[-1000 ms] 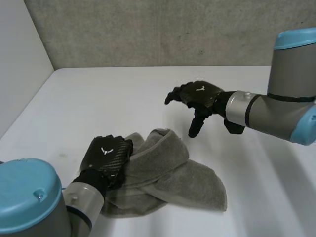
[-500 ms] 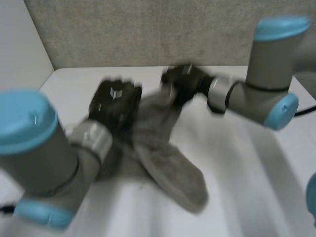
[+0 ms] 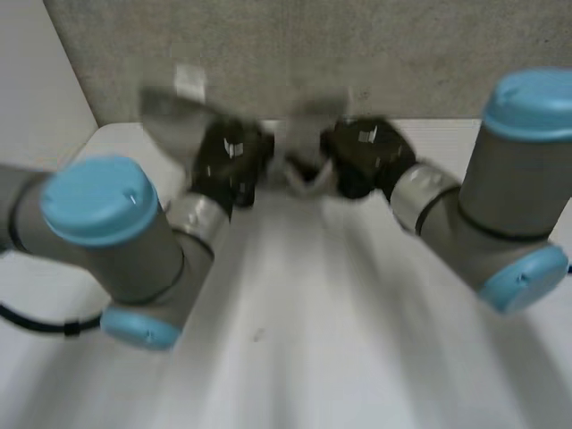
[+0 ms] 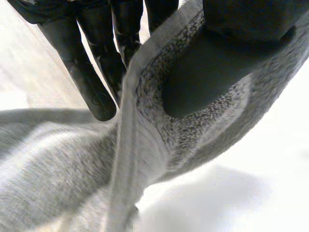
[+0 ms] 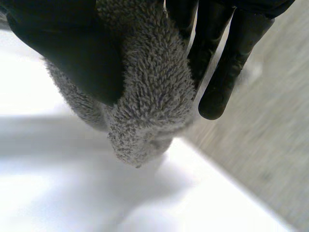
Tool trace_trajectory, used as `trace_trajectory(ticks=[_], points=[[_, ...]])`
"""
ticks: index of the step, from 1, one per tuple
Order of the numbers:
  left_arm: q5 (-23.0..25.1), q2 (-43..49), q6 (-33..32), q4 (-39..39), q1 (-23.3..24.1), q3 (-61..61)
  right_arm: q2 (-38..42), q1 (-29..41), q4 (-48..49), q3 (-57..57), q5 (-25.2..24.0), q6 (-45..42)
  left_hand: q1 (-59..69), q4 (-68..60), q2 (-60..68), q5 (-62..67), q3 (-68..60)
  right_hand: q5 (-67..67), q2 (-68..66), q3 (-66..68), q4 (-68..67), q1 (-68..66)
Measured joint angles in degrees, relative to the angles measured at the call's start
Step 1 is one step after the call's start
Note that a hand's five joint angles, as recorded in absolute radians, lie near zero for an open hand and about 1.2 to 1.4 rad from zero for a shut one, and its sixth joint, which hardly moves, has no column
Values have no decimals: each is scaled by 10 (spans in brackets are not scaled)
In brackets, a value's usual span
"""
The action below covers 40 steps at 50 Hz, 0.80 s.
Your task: Fold the towel.
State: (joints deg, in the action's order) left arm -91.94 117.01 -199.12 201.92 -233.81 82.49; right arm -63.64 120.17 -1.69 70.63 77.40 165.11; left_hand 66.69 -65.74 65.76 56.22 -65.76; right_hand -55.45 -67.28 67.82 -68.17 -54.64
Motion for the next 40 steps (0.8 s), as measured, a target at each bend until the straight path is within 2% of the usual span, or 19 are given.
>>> trace_trajectory(ticks=[4, 8, 18, 30, 34, 40], points=[[0, 13, -1, -1, -2, 59, 13, 5, -32, 34, 1, -36, -92, 76, -76, -81, 76, 0, 0, 0, 0, 0], [1, 12, -2, -1, -3, 119, 26, 7, -61, 63, 0, -60, -226, 219, -219, -225, 218, 0, 0, 0, 0, 0], [-1, -63, 0, -6, -11, 190, 19, 8, -79, 91, 0, -60, -428, 418, -419, -423, 416, 0, 0, 2, 0, 0], [-2, -156, 25, -14, -35, 251, 3, 4, -74, 122, -4, -23, -463, 456, -456, -462, 455, 0, 0, 2, 0, 0], [-2, -164, 67, -23, -35, 269, 2, 3, -58, 122, -5, 33, -462, 455, -454, -460, 454, 0, 0, 2, 0, 0], [-1, -145, 172, -45, -36, 275, 1, 3, -48, 118, -6, 93, -390, 382, -383, -387, 383, 0, 0, 4, 0, 0]])
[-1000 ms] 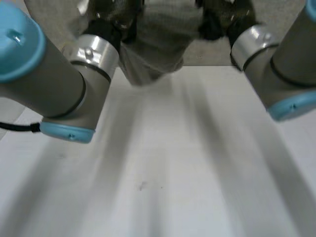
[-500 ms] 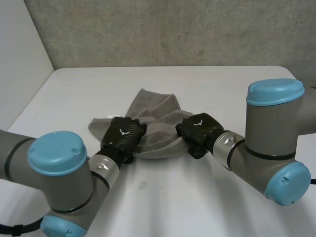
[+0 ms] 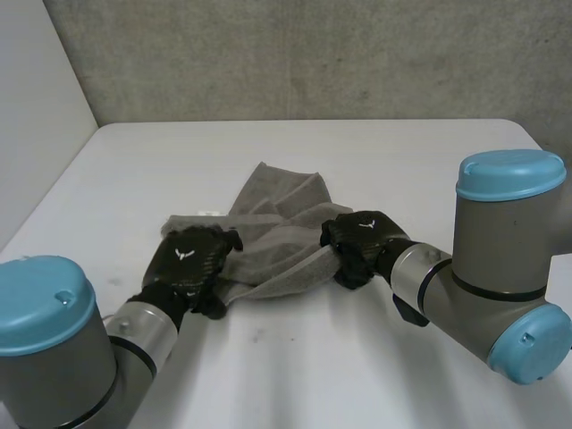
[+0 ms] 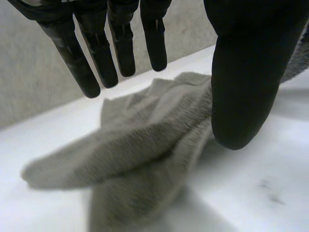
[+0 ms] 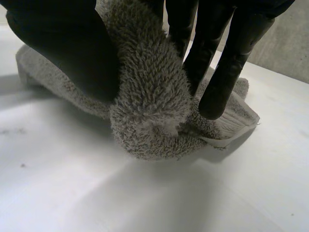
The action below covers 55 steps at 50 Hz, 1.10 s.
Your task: Fold the towel.
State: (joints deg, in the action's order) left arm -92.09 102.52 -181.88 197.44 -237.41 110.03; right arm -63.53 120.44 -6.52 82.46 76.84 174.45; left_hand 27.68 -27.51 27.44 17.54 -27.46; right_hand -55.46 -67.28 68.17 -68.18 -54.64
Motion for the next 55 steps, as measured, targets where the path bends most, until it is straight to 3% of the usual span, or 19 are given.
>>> trace_trajectory(ticks=[9, 30, 35, 41, 46, 49, 50, 51, 55], points=[[1, 49, 76, -14, -2, -10, -6, 1, 0, 1, 1, 26, 42, -43, 43, 42, -43, 0, 0, 1, 0, 0], [-1, 138, 84, 24, 2, -75, -15, 1, -1, 8, 2, 72, 180, -181, 183, 179, -181, 0, 0, 1, -3, 0], [-1, 153, 88, 35, 10, -88, -17, 0, 0, 9, 2, 88, 324, -322, 324, 320, -322, 0, 0, 1, -3, 0], [-4, 123, 86, 34, 17, -90, -26, -2, -1, 8, 1, 88, 395, -412, 413, 407, -412, 0, 0, 1, -3, 0], [-4, 46, 79, 26, 11, -73, -50, 1, -19, 14, -11, 31, 400, -420, 421, 415, -420, 0, 0, 1, -3, 0], [-1, 5, 72, 18, 4, -56, -62, 4, -54, 21, -22, -34, 402, -422, 422, 415, -421, 214, 249, -238, 238, 187], [-1, -7, 68, 14, 2, -49, -65, 4, -66, 22, -25, -54, 402, -422, 422, 415, -421, 242, 268, -268, 268, 208], [1, -31, 56, 6, -5, -36, -72, 5, -108, 22, -32, -117, 402, -422, 422, 415, -421, 346, 369, -374, 374, 280], [3, -61, 23, -10, -18, -8, -80, 3, -167, 7, -38, -200, 402, -422, 422, 415, -421, 424, 433, -448, 451, 334]])
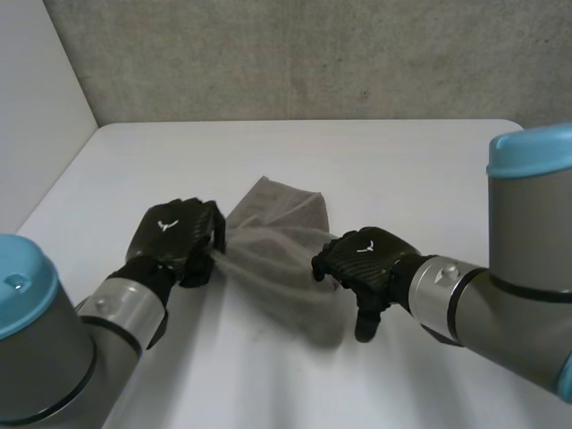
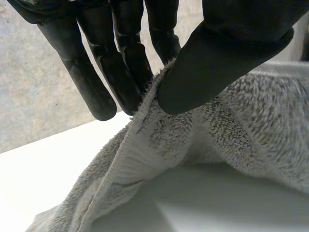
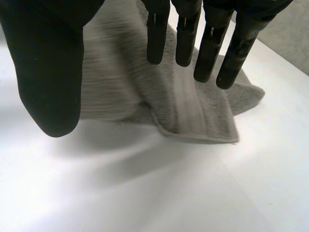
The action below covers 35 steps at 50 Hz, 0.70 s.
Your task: Fold the towel.
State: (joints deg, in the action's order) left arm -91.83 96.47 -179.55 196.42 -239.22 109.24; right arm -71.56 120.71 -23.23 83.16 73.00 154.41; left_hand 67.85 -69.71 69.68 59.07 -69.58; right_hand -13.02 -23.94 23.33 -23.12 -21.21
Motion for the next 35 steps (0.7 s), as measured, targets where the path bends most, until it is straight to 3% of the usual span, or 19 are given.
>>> trace_trajectory(ticks=[11, 25, 35], points=[[1, -20, -81, -13, -20, 74, 18, -17, -14, -98, -11, -49, 0, 0, 0, 0, 0, 19, 7, -12, 18, 17], [1, -51, -87, -11, -21, 122, 139, 23, 90, -195, -65, -124, 0, 0, 0, 0, 0, 17, 7, -11, 17, 17], [1, -52, -86, -9, -20, 134, 238, 67, 95, -286, -74, -126, 0, 0, 0, 0, 0, 7, 7, -10, 17, 17]])
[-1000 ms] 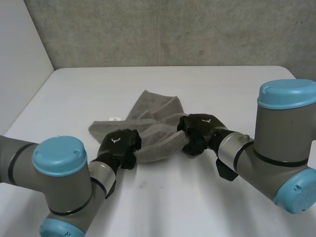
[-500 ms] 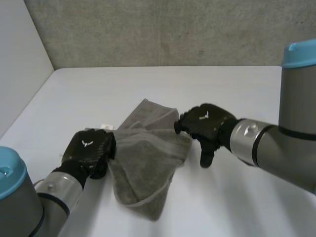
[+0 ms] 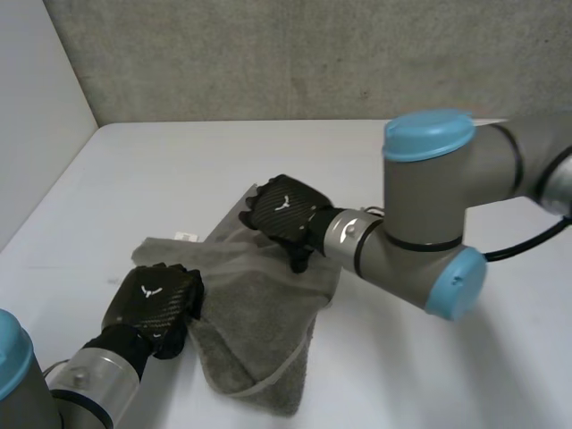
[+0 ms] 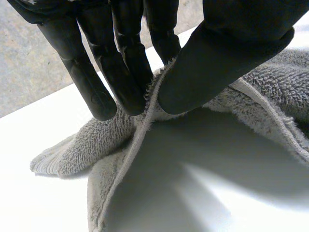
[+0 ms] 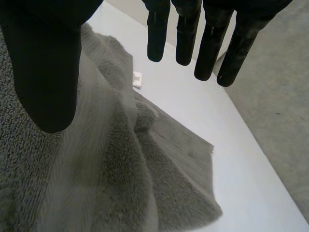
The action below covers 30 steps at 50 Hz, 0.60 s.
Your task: Fold the towel.
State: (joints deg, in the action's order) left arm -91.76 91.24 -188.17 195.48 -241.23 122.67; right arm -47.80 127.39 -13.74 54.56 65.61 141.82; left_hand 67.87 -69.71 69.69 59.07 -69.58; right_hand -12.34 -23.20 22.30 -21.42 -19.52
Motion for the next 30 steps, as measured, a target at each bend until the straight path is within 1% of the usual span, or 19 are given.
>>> trace_trajectory(ticks=[6, 9, 11, 13, 14, 15, 17, 18, 19, 22, 23, 24, 25, 26, 28, 30], points=[[0, 1, 0, 2, 0, 4, 55, 14, -8, -41, -6, 3, 0, 0, 0, 0, 0, -3, 0, 0, -2, -1], [0, 1, 0, 2, 0, 4, 76, 19, -14, -54, -6, 4, 0, 0, 0, 0, 0, -16, -3, 13, -23, -11], [0, 0, 0, 3, -1, 3, 99, 26, -19, -68, -2, 4, 0, 0, 0, 0, 0, -89, -90, 98, -108, -83], [0, 0, 0, 3, -2, 2, 110, 28, -22, -77, 1, 6, 0, 0, 0, 0, 0, -97, -97, 108, -117, -92], [0, 0, 0, 4, -2, 2, 113, 29, -22, -79, 3, 7, 0, 0, 0, 0, 0, -171, -185, 192, -195, -159], [0, 0, 0, 4, -2, 2, 116, 30, -23, -82, 5, 8, 0, 0, 0, 0, 0, -171, -185, 192, -195, -159], [0, 0, 0, 7, -2, 1, 124, 31, -21, -95, 16, 15, 0, 0, 0, 0, 0, -372, -395, 394, -404, -322], [0, 0, 0, 9, -2, 1, 125, 32, -21, -99, 20, 17, 0, 0, 0, 0, 0, -372, -395, 394, -404, -322], [0, 0, 0, 10, -2, 1, 127, 32, -19, -103, 26, 21, 0, 0, 0, 0, 0, -418, -435, 437, -450, -354], [0, 0, 0, 16, -1, 0, 128, 32, -11, -123, 55, 37, 0, 0, 0, 0, 0, -428, -441, 448, -461, -355], [0, 0, 0, 16, -1, 0, 128, 32, -11, -123, 55, 37, 0, 0, 0, 0, 0, -428, -441, 448, -461, -355], [0, 0, 0, 18, -1, 0, 126, 32, -5, -132, 71, 44, 0, 0, 0, 0, 0, -430, -442, 453, -467, -355], [0, 1, 1, 23, -1, 0, 121, 31, 5, -144, 102, 56, 0, 0, 0, 2, -1, -430, -442, 453, -467, -355], [0, 1, 1, 23, -1, 0, 121, 31, 5, -144, 102, 56, 0, 0, 0, 2, -1, -430, -442, 453, -467, -355], [0, 6, 1, 39, 0, 0, 100, 27, 22, -154, 164, 73, 0, 0, 0, 2, -1, -431, -442, 455, -467, -355], [0, 12, 1, 50, 0, 1, 86, 24, 28, -150, 192, 79, 0, 0, 0, 2, -1, -432, -442, 455, -467, -355]])
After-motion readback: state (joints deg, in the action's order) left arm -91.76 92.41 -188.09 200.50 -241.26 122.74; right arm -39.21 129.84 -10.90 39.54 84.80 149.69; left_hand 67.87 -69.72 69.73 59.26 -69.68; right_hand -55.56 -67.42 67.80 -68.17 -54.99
